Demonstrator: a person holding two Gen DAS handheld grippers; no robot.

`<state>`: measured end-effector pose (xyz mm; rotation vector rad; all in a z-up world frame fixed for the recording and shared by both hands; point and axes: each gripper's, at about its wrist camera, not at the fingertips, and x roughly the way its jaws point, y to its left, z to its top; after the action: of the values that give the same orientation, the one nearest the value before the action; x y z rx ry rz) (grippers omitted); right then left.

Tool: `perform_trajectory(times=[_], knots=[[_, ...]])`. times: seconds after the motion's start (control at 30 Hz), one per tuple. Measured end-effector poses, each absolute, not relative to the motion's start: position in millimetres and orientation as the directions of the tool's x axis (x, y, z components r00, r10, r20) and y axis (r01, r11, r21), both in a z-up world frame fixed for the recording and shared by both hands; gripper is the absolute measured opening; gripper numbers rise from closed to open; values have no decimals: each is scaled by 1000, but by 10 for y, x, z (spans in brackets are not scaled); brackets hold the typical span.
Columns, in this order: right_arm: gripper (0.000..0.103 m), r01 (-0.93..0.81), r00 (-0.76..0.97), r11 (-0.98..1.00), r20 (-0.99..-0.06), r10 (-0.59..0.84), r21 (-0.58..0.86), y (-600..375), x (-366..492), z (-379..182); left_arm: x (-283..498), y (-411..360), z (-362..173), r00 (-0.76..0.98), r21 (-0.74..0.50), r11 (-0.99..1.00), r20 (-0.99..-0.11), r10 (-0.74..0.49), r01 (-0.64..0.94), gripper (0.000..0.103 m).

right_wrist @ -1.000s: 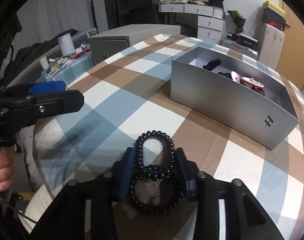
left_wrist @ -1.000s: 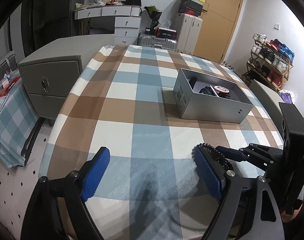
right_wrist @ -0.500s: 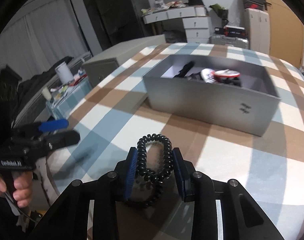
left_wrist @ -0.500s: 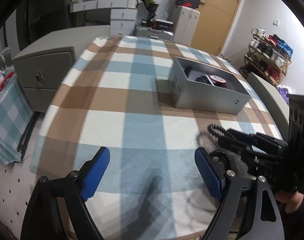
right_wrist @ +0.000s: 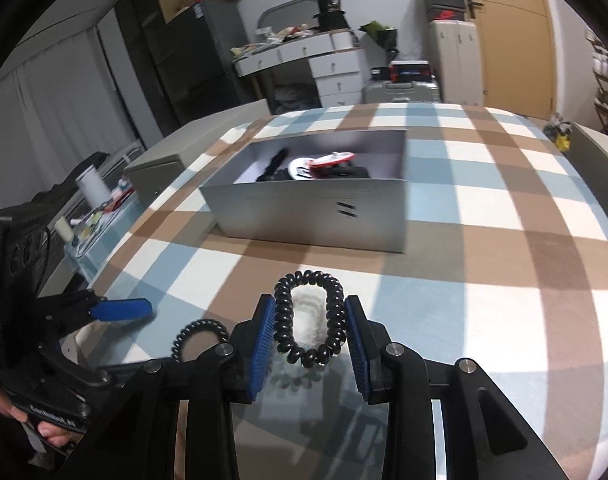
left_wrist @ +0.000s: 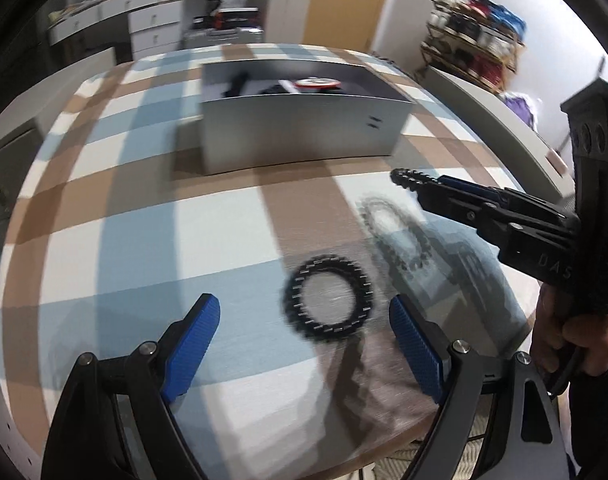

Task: Organize jewelry
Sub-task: 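Grasp the other black coiled hair tie with the left gripper while the right gripper holds its tie, then carry both held hair ties over the silver box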

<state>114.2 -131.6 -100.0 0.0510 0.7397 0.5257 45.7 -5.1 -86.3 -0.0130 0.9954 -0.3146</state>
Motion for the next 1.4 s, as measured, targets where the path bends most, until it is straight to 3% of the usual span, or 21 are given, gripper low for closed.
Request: perform_trajectory(times=[0.3,0.37,0.47,0.63,1.33,1.37,1.4], knots=[[34,-415,622,878,-631,464,237,-1472,1113,-1033,489,-213,-935,464,-101,950,-854,-236,297,83],[34,-417,618,875,-629,472,246,-1472,1111,-1036,480,-176,-917,478,-93,952,-848,-229,290,73],[34,-418,622,874,-624,473,246,-1469,1104,-1030,473,-177,-908,492,-47,954,-848,-195,298,44],[34,-431,622,870,-618,480,242,-1452,1092,-1013,453,-151,-910,488,-59,945,-845,-219,322,30],[34,-461,636,856,-586,502,232,-1381,1019,-855,392,-135,-765,542,-48,943,-808,-231,330,21],[34,-463,638,856,-584,503,231,-1379,1020,-843,392,-129,-755,546,-47,943,-806,-230,328,19],[34,-463,640,856,-582,502,230,-1374,1019,-834,391,-120,-744,550,-44,944,-804,-227,326,10]])
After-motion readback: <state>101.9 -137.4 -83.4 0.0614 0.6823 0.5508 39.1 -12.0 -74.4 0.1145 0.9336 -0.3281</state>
